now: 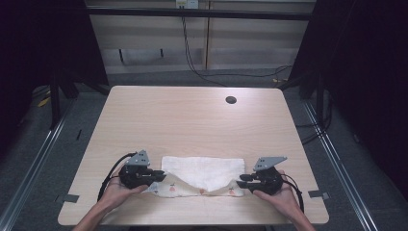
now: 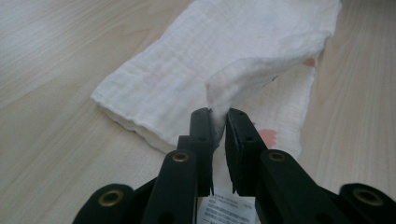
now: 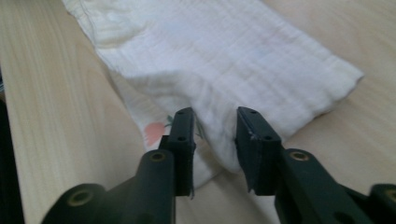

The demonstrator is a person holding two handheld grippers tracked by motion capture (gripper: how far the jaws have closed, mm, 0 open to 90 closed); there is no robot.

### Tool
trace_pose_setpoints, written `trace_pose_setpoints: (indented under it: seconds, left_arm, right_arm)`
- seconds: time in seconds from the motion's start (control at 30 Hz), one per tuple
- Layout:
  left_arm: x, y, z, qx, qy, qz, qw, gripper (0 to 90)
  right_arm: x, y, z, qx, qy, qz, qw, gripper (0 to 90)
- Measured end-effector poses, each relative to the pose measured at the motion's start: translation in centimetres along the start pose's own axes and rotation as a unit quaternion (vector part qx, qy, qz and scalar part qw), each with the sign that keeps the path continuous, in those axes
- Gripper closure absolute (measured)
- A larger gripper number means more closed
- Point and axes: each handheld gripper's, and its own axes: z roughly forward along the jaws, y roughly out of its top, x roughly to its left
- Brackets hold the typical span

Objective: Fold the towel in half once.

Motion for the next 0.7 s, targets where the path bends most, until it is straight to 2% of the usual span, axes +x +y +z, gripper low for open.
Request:
trace_pose_setpoints:
  seconds: [0.1, 0.17, 0.2, 0.27, 0.37, 0.4, 0.43, 0.47, 0.6, 0.7]
  left_arm:
    - [-0.4, 0.0, -0.3, 0.0, 0.003, 0.008, 1.0, 80.9]
    - [-0.4, -0.1, -0.9, -0.007, -0.007, 0.008, 0.9999, 78.1]
    - [-0.5, -0.2, -1.1, -0.014, -0.009, 0.004, 0.9998, 78.1]
    - [-0.5, -0.4, -1.8, -0.026, -0.025, -0.008, 0.9993, 75.3]
    - [-0.3, -0.4, -1.9, -0.028, -0.02, -0.008, 0.9994, 73.4]
    - [-0.2, -0.3, -1.8, -0.027, -0.017, -0.009, 0.9995, 73.4]
    - [0.1, -0.1, -1.2, -0.016, -0.005, -0.01, 0.9998, 70.8]
    - [0.1, -0.1, -1.2, -0.016, -0.005, -0.01, 0.9998, 69.4]
    - [1.5, 0.8, 0.9, 0.003, 0.005, -0.025, 0.9997, 66.8]
    - [1.7, 1.1, 1.6, 0.007, 0.011, -0.021, 0.9997, 66.1]
  right_arm:
    - [0.6, -0.2, 0.0, 0.006, 0.007, -0.002, 1.0, 64.7]
    - [1.5, -0.4, -0.5, 0.007, 0.004, -0.007, 0.9999, 60.2]
    - [1.5, -0.4, -0.5, 0.007, 0.004, -0.007, 0.9999, 60.2]
    - [2.0, -0.7, -1.7, -0.012, 0.01, 0.005, 0.9999, 58.2]
    - [2.2, -0.9, -2.4, -0.023, 0.016, 0.004, 0.9996, 58.6]
    - [2.3, -0.9, -2.7, -0.027, 0.01, 0.004, 0.9996, 58.7]
    - [2.3, -0.9, -3.0, -0.029, 0.008, 0.003, 0.9996, 57.5]
    - [2.3, -0.9, -3.0, -0.029, 0.008, 0.003, 0.9996, 57.5]
    - [1.5, -0.1, -1.5, -0.019, -0.008, 0.011, 0.9997, 54.1]
    - [1.2, 0.6, -0.6, -0.017, -0.009, 0.008, 0.9998, 53.9]
